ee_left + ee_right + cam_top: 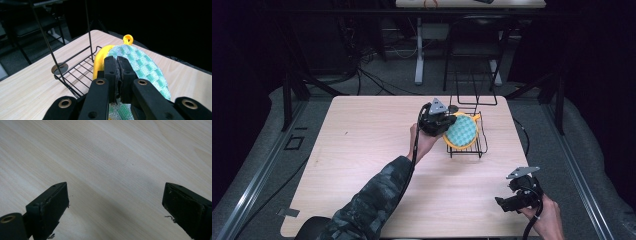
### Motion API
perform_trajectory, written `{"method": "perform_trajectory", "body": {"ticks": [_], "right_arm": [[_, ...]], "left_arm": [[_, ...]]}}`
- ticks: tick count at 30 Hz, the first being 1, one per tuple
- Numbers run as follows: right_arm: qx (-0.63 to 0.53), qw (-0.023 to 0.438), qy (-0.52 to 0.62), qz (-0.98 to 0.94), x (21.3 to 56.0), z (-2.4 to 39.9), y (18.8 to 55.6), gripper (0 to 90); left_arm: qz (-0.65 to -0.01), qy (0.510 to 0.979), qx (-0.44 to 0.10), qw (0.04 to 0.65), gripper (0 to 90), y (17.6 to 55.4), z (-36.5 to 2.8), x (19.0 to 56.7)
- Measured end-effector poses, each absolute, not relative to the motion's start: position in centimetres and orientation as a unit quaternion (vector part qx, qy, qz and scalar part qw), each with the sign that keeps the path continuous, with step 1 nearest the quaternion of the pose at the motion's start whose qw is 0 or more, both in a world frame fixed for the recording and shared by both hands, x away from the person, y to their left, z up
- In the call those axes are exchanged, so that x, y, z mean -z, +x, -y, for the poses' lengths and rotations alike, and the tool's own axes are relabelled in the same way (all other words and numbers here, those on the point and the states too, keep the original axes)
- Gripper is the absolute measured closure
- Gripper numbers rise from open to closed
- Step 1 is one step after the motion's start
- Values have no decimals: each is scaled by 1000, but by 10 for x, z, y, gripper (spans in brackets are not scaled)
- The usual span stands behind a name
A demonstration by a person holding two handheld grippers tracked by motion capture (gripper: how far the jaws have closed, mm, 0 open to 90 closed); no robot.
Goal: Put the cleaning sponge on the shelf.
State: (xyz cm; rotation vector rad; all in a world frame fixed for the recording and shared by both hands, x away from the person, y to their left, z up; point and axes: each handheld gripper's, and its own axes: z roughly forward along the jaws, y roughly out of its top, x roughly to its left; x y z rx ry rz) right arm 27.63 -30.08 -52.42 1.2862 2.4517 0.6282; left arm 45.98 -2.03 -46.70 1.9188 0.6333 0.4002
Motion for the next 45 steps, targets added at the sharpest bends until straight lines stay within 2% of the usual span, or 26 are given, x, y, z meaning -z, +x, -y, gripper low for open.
{"method": "perform_trajectory", "body": {"ticks": [17,45], "right_arm": [[-220,151,446,-854,525,300,277,65],[-220,149,446,-855,525,301,277,67]], "left_arm": [[-312,802,-149,487,874,496,39,507],[-341,816,-132,447,856,512,62,534]]}}
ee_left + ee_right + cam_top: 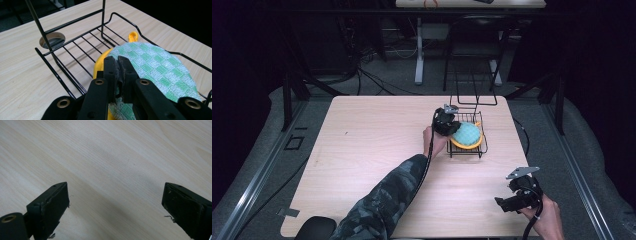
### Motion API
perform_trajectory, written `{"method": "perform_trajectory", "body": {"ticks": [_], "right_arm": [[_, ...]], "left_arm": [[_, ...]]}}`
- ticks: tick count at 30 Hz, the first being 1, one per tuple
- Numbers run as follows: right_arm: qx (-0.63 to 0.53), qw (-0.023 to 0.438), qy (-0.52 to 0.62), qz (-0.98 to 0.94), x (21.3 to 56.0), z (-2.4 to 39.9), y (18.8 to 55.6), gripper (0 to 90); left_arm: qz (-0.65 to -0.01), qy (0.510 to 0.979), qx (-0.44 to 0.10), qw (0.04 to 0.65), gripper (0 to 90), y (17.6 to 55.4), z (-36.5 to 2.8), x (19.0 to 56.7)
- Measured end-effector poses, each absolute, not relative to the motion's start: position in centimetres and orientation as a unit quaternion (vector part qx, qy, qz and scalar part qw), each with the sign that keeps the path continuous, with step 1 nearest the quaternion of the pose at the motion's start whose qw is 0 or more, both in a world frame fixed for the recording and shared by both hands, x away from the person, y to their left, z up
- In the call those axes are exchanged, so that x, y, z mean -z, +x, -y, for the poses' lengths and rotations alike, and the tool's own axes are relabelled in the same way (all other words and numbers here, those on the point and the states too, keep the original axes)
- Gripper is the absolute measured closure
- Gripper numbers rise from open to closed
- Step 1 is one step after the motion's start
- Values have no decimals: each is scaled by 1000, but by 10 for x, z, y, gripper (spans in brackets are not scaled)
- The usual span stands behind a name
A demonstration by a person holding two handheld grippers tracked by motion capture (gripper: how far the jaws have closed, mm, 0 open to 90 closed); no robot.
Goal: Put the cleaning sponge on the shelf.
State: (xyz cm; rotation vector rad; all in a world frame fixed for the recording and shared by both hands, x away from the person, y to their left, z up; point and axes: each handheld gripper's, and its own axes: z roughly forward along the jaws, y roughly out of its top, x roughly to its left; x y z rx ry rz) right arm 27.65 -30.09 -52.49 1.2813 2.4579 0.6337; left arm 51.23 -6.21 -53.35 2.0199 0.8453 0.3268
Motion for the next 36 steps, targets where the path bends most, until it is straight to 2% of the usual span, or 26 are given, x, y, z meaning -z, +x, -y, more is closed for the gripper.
{"method": "perform_trajectory", "body": {"ticks": [4,12,20,36], "right_arm": [[-220,148,445,-856,525,301,277,67],[-222,150,446,-854,525,301,276,67],[-222,150,445,-854,525,301,276,68],[-218,147,444,-857,524,300,276,77]], "left_arm": [[-344,818,-120,446,782,515,60,533],[-353,824,-117,427,364,514,53,526],[-341,831,-123,422,163,508,30,507],[-295,856,-149,397,30,465,-32,466]]}}
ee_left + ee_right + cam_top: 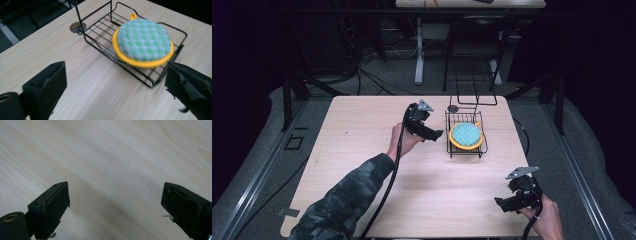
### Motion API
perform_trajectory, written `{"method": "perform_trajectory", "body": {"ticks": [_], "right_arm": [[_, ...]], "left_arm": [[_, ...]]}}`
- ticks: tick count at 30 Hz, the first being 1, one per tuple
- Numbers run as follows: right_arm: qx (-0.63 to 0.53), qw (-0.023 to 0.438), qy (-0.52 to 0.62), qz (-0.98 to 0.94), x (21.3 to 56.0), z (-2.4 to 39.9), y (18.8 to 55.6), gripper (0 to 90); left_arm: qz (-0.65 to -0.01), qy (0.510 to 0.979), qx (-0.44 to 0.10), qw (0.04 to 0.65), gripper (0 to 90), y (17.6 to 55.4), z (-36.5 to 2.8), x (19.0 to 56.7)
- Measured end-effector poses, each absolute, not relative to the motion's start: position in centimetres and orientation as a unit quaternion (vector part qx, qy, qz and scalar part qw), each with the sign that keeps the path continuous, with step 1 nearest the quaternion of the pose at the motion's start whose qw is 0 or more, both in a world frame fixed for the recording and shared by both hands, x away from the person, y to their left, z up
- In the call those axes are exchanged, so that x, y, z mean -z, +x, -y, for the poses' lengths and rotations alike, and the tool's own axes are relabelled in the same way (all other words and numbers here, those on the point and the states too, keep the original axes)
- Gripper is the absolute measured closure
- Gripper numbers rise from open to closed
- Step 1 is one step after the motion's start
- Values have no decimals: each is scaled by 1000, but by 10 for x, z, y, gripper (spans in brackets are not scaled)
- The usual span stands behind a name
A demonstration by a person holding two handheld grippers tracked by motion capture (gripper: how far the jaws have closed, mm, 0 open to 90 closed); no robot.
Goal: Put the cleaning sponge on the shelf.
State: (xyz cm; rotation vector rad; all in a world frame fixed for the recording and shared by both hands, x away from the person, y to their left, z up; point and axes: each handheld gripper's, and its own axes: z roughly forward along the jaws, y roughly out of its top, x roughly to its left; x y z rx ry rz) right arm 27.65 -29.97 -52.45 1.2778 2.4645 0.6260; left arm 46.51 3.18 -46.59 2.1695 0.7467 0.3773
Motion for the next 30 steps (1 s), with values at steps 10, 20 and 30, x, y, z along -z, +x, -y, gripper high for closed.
{"method": "perform_trajectory", "body": {"ticks": [10,20,30], "right_arm": [[-213,147,441,-859,525,298,277,77],[-212,146,443,-859,527,297,277,78],[-210,147,440,-861,528,296,277,80]], "left_arm": [[-283,868,-156,377,3,431,-75,453],[-289,877,-157,350,3,404,-116,455],[-319,879,-153,321,1,373,-161,475]]}}
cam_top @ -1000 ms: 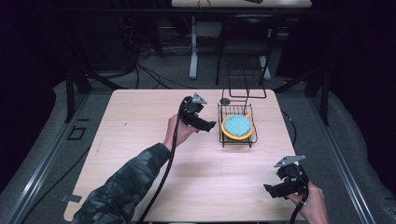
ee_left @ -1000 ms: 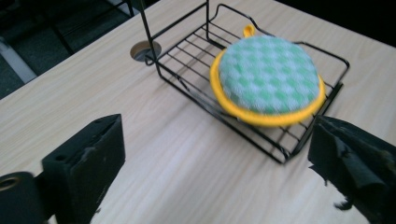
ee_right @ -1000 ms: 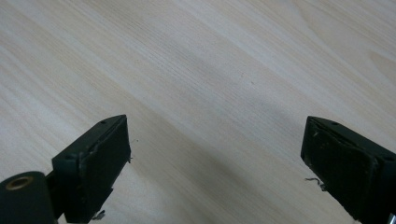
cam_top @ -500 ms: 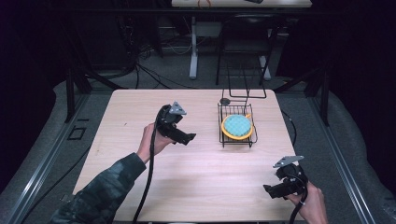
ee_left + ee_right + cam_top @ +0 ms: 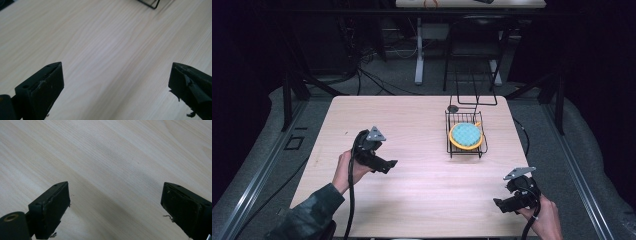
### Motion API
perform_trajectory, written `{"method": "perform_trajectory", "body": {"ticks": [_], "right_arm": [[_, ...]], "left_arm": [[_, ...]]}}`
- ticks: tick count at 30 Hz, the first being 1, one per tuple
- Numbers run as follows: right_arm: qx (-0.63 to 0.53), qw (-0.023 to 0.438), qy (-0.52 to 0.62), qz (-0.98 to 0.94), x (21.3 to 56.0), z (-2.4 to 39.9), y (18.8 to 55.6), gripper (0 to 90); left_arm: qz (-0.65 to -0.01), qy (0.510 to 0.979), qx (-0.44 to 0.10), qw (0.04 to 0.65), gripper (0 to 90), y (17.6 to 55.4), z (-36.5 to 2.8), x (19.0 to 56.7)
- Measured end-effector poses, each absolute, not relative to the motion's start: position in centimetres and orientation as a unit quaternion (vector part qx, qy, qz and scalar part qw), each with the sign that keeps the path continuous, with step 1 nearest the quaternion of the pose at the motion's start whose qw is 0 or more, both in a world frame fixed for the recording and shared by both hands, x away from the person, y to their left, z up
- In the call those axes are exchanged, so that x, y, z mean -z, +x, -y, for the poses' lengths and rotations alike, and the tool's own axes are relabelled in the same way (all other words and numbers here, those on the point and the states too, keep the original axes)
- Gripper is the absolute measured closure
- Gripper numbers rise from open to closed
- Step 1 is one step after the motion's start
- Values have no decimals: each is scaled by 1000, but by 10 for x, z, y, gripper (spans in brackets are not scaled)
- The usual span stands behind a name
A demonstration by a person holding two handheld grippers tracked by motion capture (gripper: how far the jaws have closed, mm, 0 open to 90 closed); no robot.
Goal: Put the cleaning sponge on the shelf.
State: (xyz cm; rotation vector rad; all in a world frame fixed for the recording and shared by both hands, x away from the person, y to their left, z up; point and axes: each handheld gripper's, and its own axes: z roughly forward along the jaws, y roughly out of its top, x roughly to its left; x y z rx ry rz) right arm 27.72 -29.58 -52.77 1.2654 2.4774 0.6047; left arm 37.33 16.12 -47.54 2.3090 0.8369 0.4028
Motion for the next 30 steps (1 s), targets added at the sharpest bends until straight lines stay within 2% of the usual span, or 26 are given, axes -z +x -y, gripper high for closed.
{"method": "perform_trajectory", "body": {"ticks": [12,19,30], "right_arm": [[-206,142,439,-863,529,294,278,88],[-209,140,438,-863,529,294,277,102],[-211,140,437,-863,528,296,277,109]], "left_arm": [[-379,864,-135,302,2,344,-202,510],[-392,863,-146,283,2,338,-208,522],[-400,858,-149,286,2,343,-213,523]]}}
